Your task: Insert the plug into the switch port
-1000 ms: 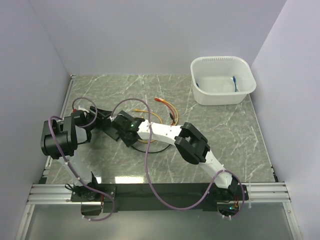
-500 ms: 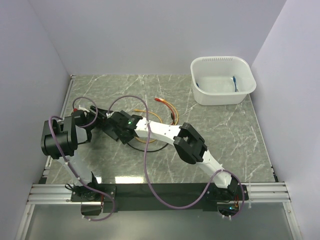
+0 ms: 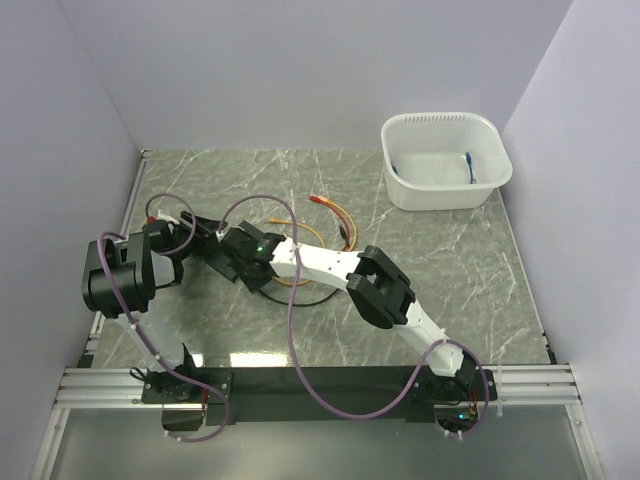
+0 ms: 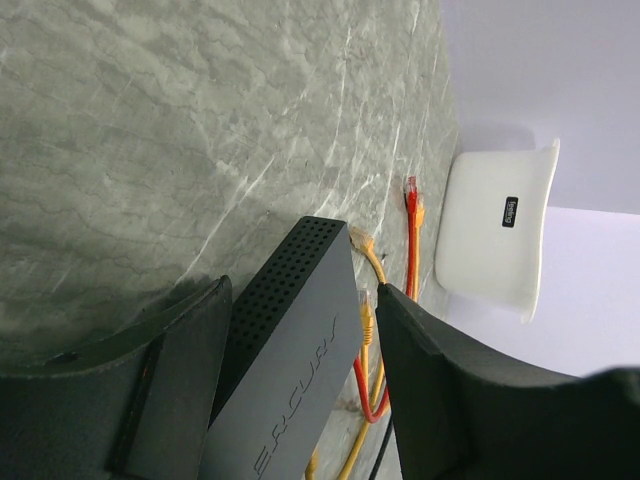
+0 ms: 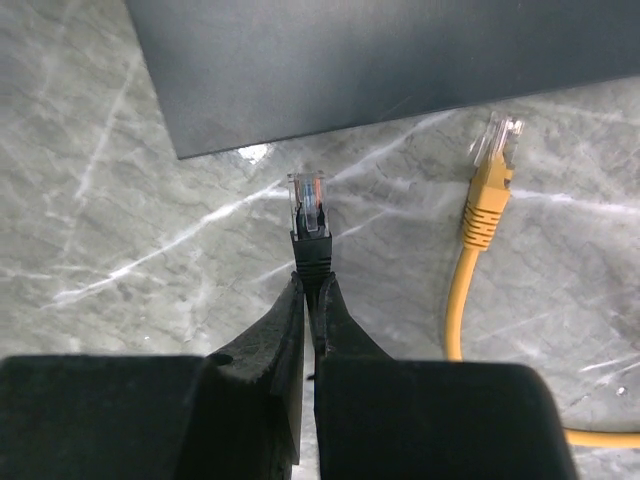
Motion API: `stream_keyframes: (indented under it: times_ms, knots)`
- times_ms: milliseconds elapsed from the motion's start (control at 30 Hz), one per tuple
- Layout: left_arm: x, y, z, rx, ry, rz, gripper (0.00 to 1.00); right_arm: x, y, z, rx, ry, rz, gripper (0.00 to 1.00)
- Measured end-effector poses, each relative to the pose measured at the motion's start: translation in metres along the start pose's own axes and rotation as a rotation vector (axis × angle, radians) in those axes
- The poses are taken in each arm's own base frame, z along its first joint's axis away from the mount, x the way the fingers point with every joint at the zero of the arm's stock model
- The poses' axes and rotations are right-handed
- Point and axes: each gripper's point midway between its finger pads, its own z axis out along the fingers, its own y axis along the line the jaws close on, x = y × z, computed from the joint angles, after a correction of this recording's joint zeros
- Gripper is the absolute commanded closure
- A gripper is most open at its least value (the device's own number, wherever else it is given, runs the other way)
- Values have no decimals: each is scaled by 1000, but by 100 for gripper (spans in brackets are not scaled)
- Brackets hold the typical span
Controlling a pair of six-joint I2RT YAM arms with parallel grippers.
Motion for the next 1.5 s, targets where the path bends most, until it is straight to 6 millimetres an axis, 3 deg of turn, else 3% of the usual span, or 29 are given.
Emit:
stream_keyframes:
  times_ms: [333,467,633,733,900,1167,1500]
  knots:
    - [1,0,0,0,2,10,34,-28,11,-3,-21,-45,4,100]
    - [1,0,0,0,2,13,34,-22,10,0,-14,-28,1,100]
    - [1,0,0,0,2,15,34,8,3,-2,6,32,-14,100]
    - [1,1,0,-1,3,15,34,14,2,-8,10,44,-22,100]
    - [1,1,0,-2,4,14,34,14,5,-13,9,59,-37,100]
    - [4,1,1,-6,11,17,34,-14,17,-17,-13,16,-55,100]
    - [10,2,2,-12,27,32,34,7,14,-9,-3,92,-64,100]
